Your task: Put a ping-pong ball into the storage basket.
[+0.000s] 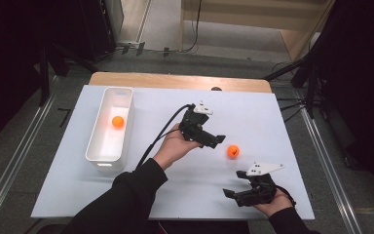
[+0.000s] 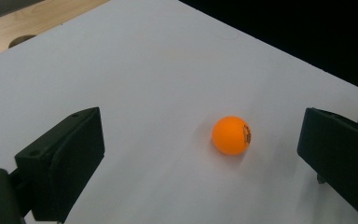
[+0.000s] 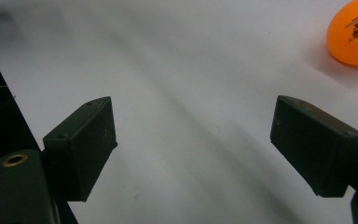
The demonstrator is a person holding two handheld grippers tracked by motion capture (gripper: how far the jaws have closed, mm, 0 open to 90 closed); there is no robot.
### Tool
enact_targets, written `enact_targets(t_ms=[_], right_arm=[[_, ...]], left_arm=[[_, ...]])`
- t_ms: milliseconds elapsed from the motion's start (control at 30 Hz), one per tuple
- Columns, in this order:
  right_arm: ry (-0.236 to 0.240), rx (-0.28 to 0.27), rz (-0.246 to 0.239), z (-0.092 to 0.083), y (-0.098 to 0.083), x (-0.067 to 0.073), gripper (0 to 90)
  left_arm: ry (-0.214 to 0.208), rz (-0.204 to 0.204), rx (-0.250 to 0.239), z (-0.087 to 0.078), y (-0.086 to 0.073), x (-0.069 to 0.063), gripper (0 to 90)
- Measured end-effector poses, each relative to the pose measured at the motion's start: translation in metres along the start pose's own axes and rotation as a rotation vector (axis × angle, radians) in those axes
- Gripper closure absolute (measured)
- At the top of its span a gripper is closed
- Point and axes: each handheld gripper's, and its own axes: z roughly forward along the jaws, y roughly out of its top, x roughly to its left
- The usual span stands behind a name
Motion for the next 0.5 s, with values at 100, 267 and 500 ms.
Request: enact_targets(t_ms=[100, 267, 500], right_arm=[[0.0, 0.001, -0.001, 0.0, 0.0, 0.0, 12.8], [0.002, 0.002, -0.001, 0.0, 0.0, 0.0, 12.8], [0.004, 0.001, -0.003, 0.0, 0.0, 0.0, 12.8]], left_arm=[[-0.006, 0.003, -0.005, 0.003, 0.002, -0.002, 1.1], [-0.011, 0.002, -0.003, 0.01, 0.003, -0.005, 1.1], [-0.016, 0.008, 0.003, 0.017, 0.005, -0.008, 1.1]])
